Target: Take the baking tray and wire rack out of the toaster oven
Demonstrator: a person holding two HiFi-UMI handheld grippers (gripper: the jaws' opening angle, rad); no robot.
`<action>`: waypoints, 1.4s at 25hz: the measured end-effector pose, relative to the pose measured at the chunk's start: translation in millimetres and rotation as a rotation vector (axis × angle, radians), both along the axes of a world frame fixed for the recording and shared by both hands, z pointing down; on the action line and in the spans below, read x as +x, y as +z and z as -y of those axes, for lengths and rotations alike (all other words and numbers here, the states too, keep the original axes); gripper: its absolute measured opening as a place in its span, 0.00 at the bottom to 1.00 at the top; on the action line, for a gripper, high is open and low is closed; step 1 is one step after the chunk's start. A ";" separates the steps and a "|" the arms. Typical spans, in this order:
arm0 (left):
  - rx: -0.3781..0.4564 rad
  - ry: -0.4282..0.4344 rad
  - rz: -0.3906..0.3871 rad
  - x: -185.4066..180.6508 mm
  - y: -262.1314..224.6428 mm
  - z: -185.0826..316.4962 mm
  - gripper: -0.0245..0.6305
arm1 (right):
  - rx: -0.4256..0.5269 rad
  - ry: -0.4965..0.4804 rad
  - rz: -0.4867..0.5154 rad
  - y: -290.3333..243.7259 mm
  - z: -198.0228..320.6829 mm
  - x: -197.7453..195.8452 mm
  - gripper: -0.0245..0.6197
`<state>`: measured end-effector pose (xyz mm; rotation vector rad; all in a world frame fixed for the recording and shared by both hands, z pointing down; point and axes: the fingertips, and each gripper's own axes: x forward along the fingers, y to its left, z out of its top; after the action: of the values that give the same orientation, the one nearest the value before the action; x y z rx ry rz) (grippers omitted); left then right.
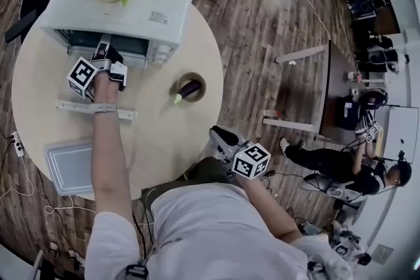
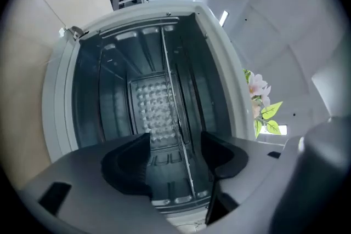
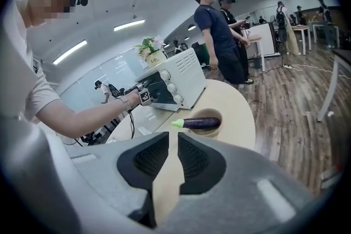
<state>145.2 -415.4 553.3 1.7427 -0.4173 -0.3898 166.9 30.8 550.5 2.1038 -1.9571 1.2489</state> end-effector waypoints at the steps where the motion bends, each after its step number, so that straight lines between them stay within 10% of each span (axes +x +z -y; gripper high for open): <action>1: -0.004 0.002 -0.012 3.4 0.6 1.6 0.46 | -0.007 0.006 -0.001 0.2 -1.2 0.1 0.11; 15: -0.002 0.022 -0.117 28.3 -10.8 6.9 0.07 | -0.020 0.045 -0.026 -6.1 3.3 11.1 0.11; 35: -0.050 0.036 -0.198 -4.8 -22.5 -27.5 0.06 | 0.020 -0.016 -0.024 -8.5 5.5 -2.9 0.11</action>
<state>140.4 -387.9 530.8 1.6425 -0.2507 -0.5163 164.1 25.2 542.0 2.0970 -1.9814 1.2014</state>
